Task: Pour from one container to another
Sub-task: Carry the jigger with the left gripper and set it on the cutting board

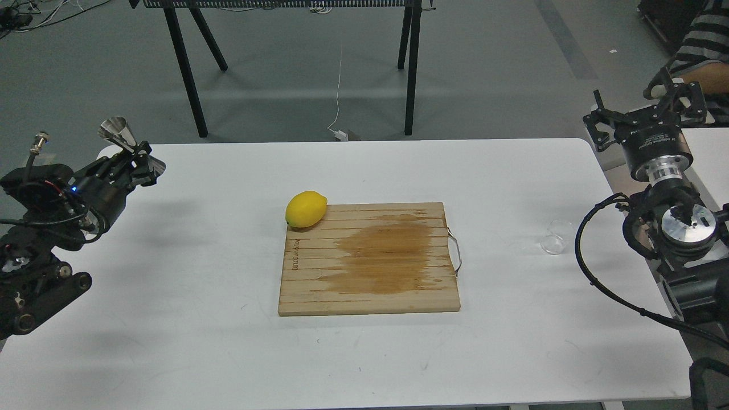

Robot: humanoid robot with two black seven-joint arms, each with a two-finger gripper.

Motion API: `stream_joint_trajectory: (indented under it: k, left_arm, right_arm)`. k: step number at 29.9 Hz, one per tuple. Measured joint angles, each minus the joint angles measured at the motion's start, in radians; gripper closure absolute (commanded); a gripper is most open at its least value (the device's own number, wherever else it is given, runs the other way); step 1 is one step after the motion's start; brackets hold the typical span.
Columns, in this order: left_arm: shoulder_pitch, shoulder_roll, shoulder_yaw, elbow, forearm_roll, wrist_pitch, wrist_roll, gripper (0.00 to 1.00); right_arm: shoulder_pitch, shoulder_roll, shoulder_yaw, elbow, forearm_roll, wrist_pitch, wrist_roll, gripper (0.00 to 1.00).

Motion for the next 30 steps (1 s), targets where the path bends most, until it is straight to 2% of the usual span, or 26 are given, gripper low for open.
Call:
stream_joint_trajectory:
  k: [4,7,12,16,23,30]
  left_arm:
    - [-0.056,-0.011,0.000,-0.136,0.161,-0.044,0.037,0.99]
    - [-0.095,-0.098,0.000,-0.194,0.291,-0.126,0.063,0.99]
    - [-0.098,-0.248,0.005,-0.245,0.439,-0.279,0.074,0.98]
    - [-0.092,-0.398,0.052,-0.219,0.470,-0.380,0.073,0.98]
    - [-0.057,-0.574,0.106,-0.055,0.473,-0.388,0.072,0.98]
    - [-0.046,-0.703,0.108,0.122,0.473,-0.301,0.055,0.98]
  right_arm:
    - [0.028,-0.006,-0.003,-0.029,-0.001,-0.008,-0.007,0.01]
    - [0.043,-0.007,-0.006,-0.064,-0.002,-0.027,-0.015,0.01]
    - [0.051,-0.016,-0.007,-0.082,-0.002,-0.040,-0.062,0.01]
    - [0.045,-0.038,-0.008,-0.083,-0.001,-0.026,-0.089,0.01]
    - [0.031,-0.047,-0.010,-0.081,0.000,0.024,-0.110,0.01]
    - [0.028,-0.050,-0.011,-0.081,-0.002,0.029,-0.110,0.01]
